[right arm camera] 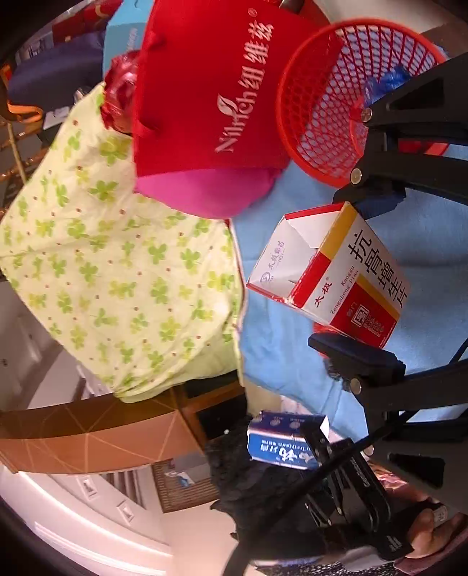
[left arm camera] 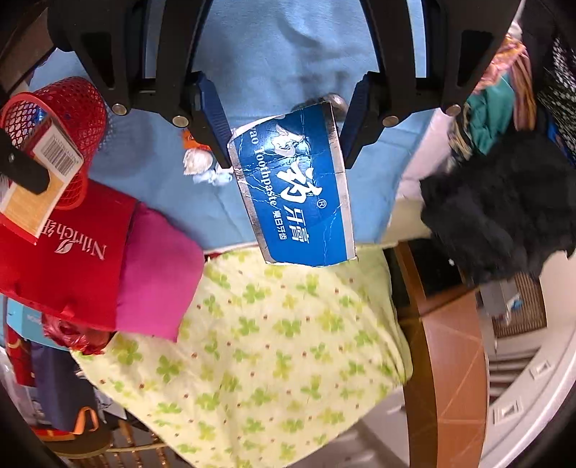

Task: Collect trash
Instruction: 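Carry the blue toothpaste box with the left gripper and drop it into the wastebasket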

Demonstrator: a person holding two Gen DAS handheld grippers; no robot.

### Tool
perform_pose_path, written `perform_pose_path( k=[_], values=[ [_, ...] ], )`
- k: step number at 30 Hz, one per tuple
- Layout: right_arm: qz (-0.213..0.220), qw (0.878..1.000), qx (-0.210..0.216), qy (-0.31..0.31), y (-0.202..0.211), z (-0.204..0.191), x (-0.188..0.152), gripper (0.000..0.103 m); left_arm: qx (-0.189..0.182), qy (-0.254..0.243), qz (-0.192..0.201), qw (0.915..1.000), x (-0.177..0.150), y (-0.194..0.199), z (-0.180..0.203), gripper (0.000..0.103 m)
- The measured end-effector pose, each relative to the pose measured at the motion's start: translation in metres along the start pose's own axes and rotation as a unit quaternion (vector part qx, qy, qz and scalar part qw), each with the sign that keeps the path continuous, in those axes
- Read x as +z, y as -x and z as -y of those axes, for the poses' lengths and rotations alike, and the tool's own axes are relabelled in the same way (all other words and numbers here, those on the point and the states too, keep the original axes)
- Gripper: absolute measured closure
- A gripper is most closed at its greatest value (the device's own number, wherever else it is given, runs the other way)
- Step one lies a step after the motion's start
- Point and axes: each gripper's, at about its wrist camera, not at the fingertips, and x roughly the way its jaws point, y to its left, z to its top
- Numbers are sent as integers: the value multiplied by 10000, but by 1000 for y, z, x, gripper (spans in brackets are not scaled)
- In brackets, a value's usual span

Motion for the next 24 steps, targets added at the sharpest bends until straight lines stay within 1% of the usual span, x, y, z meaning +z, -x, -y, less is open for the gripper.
perform_pose_path(
  k=[4, 11, 24],
  values=[
    [191, 9998, -7, -62, 19, 1, 6, 41, 11, -104, 194, 9998, 5, 20, 4, 42],
    [411, 9991, 55, -97, 40, 3, 13, 41, -12, -304, 383, 9988, 16, 33, 20, 42],
    [592, 9973, -20, -426, 55, 36, 16, 41, -149, -645, 403, 9970, 25, 37, 60, 42]
  ],
)
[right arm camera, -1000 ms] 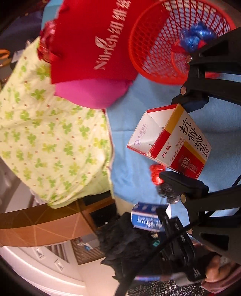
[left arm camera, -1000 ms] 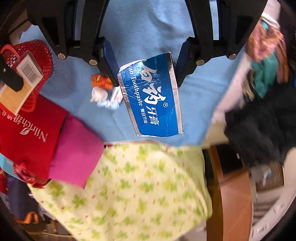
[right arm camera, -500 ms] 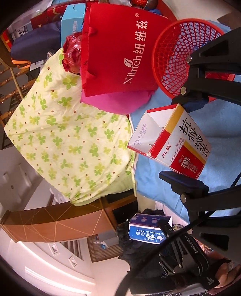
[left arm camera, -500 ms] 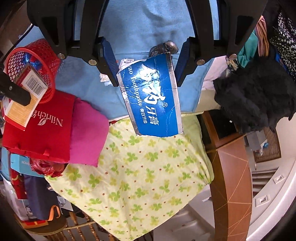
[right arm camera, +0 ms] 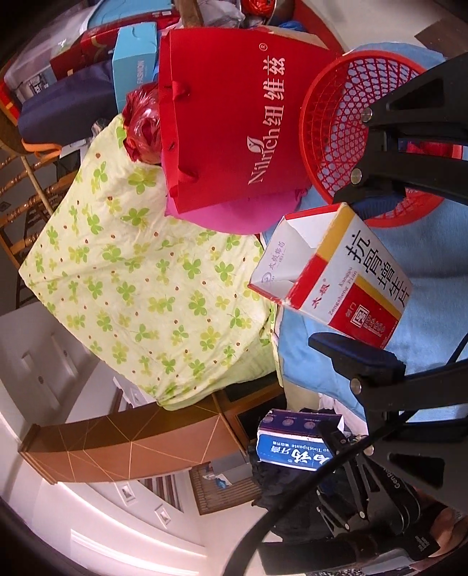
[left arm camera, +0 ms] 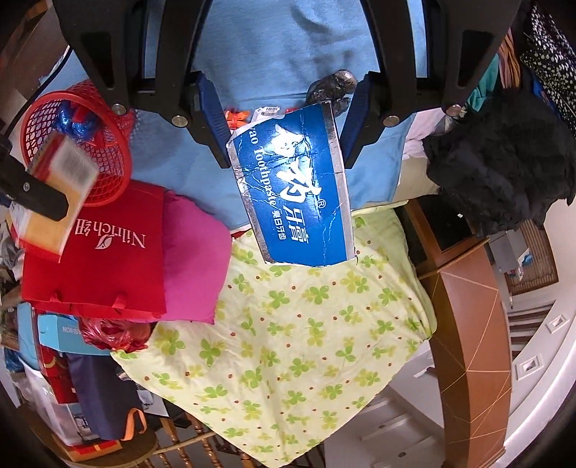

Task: Collect trash
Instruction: 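Carry the blue toothpaste box with the left gripper and drop it into the wastebasket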

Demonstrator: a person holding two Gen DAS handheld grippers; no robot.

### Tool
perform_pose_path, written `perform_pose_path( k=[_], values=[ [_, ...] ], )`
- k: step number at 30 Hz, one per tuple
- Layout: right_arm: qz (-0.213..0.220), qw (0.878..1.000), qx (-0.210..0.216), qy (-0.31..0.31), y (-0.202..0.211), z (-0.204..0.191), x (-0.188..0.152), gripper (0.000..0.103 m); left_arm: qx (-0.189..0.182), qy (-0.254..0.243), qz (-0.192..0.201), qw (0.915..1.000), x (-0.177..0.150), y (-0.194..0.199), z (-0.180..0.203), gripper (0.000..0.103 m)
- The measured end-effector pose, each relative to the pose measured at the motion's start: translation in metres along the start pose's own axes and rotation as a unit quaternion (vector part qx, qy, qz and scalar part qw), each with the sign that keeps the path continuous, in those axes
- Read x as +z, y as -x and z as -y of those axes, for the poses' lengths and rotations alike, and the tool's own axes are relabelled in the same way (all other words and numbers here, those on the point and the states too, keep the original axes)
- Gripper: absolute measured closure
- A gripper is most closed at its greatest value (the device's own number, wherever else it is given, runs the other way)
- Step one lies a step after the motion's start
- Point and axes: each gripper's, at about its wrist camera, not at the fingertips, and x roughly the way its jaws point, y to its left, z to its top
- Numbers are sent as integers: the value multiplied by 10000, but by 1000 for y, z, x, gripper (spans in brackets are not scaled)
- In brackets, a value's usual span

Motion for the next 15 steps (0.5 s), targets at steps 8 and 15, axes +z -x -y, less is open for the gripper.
perform_pose_path(
  k=[8, 15],
  values=[
    [61, 9999, -56, -71, 0, 18, 3, 42, -180, -137, -79, 9997, 5, -10, 20, 42],
    [10, 9988, -350, -339, -2, 52, -2, 43, -575, -151, -415, 9974, -6, -34, 33, 42]
  ],
)
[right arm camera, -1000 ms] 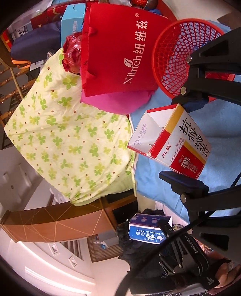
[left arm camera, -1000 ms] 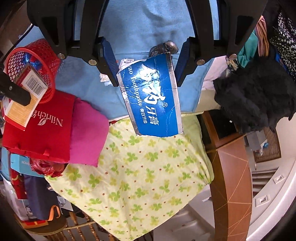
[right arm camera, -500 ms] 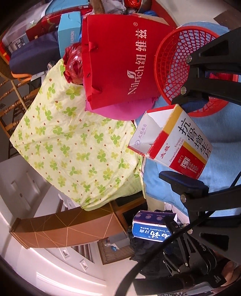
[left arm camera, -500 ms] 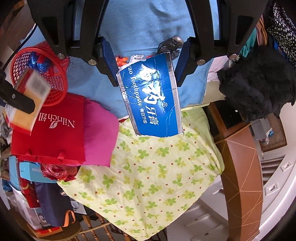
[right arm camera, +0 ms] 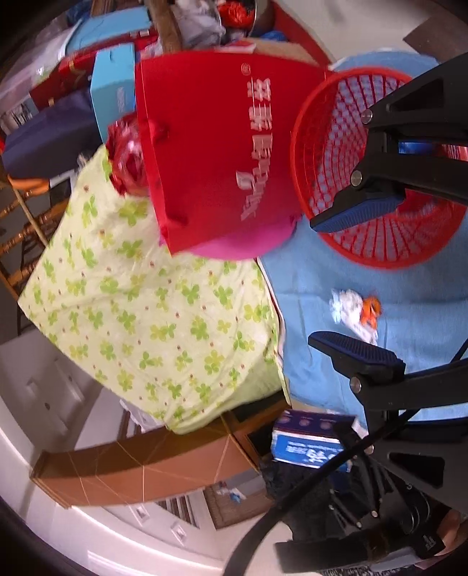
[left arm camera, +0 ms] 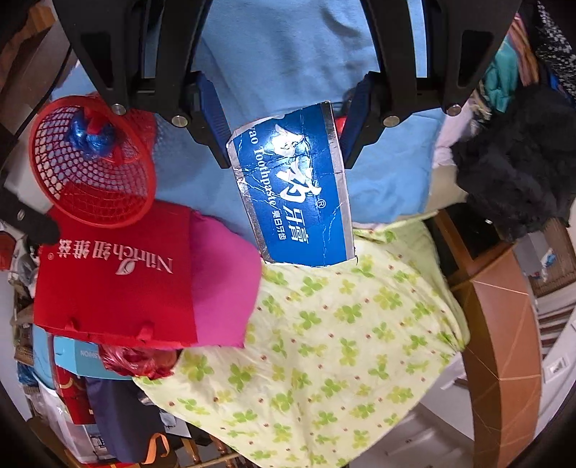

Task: Collect trash
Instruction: 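Carry the blue toothpaste box with the left gripper and drop it into the wastebasket, then return both tools over the remaining trash on the blanket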

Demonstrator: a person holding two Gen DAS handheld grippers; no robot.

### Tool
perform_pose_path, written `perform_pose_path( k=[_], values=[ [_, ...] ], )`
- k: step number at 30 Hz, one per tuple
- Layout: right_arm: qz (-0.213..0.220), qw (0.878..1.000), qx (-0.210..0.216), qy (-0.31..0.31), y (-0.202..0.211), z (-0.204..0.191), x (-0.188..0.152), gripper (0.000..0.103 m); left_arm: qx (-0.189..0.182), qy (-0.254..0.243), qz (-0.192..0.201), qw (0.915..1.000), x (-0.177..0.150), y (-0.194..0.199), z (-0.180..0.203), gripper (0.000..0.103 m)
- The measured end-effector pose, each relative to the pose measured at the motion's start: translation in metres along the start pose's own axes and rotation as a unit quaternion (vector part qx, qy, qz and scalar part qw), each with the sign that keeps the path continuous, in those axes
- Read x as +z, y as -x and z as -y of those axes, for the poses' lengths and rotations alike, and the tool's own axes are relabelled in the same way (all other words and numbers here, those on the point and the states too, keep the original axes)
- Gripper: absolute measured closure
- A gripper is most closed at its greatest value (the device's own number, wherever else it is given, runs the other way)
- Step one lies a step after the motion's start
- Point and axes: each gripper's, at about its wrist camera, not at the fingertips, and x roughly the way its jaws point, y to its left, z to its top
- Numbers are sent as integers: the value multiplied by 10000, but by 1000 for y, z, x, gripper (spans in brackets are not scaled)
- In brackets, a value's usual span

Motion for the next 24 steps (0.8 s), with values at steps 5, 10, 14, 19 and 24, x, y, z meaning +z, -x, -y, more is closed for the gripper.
perform_pose_path(
  k=[5, 10, 14, 19, 24],
  values=[
    [152, 9990, -360, -221, 10, 30, 5, 43, -744, 8, -253, 9969, 4, -17, 15, 42],
    [389, 9942, -762, -653, 29, 73, 12, 42, -1710, -85, -550, 9837, 15, -41, 55, 42],
    [518, 9888, -1063, -907, 45, 102, 17, 42, -2657, -291, -618, 9616, 25, -50, 97, 38],
    [509, 9838, -1268, -1157, 57, 125, 18, 41, -3125, -321, -782, 9462, 26, -62, 119, 31],
    [478, 9853, -1243, -1069, 54, 118, 18, 31, -3020, 255, -878, 9489, 12, -73, 69, 29]
  ],
)
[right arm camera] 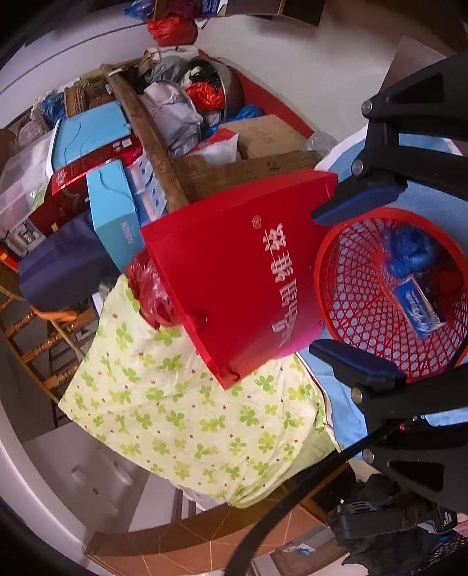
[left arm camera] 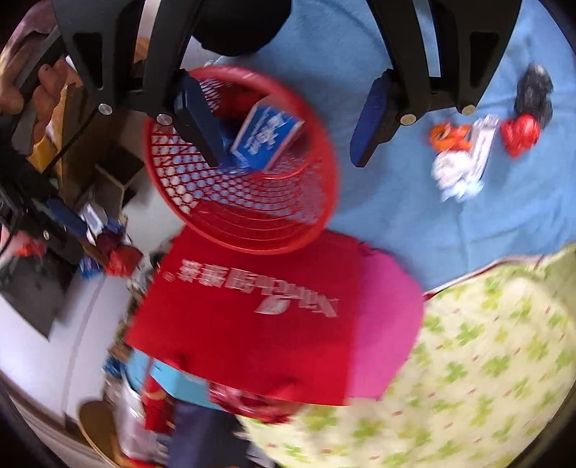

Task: Collect trash
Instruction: 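Return both tools over the remaining trash on the blanket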

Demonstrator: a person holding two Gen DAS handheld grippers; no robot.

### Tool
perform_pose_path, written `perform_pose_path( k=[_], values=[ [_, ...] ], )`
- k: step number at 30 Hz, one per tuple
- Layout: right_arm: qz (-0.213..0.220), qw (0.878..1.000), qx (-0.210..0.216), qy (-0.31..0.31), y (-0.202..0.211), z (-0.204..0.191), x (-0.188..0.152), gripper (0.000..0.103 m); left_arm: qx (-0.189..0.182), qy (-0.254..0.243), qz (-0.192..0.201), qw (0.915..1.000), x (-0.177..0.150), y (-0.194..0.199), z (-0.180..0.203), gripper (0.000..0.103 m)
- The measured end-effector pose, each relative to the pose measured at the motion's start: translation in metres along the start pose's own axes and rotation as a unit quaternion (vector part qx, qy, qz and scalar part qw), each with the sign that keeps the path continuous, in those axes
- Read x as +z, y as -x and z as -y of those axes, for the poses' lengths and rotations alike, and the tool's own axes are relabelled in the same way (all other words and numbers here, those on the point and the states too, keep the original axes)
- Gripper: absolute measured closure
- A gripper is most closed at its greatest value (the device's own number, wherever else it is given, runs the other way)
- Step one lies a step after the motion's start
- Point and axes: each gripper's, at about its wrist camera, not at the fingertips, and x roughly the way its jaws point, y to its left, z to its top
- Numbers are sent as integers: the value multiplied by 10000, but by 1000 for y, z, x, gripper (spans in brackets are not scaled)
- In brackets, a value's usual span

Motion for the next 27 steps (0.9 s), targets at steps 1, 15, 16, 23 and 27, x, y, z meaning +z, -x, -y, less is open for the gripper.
perform_pose_path(
  k=[1, 15, 16, 23, 27],
  values=[
    [-9, 10000, 76, 34, -3, -6, -2, 31, 93, 139, 35, 9999, -3, 6, -14, 29],
    [-1453, 9431, 2134, 2094, -78, -200, -122, 23, 3253, 1696, -110, 9302, -151, 70, -271, 27],
    [-1742, 9355, 2149, 2199, -96, -211, -140, 23, 3336, 1833, -161, 9246, -161, 69, -288, 27],
    [-2827, 9113, 1184, 2750, -220, -228, -248, 23, 3175, 2344, -499, 9175, -195, 21, -364, 27],
    [-2873, 9097, 379, 2973, -279, -215, -268, 21, 3200, 2381, -147, 9169, -192, 6, -377, 9]
  ],
)
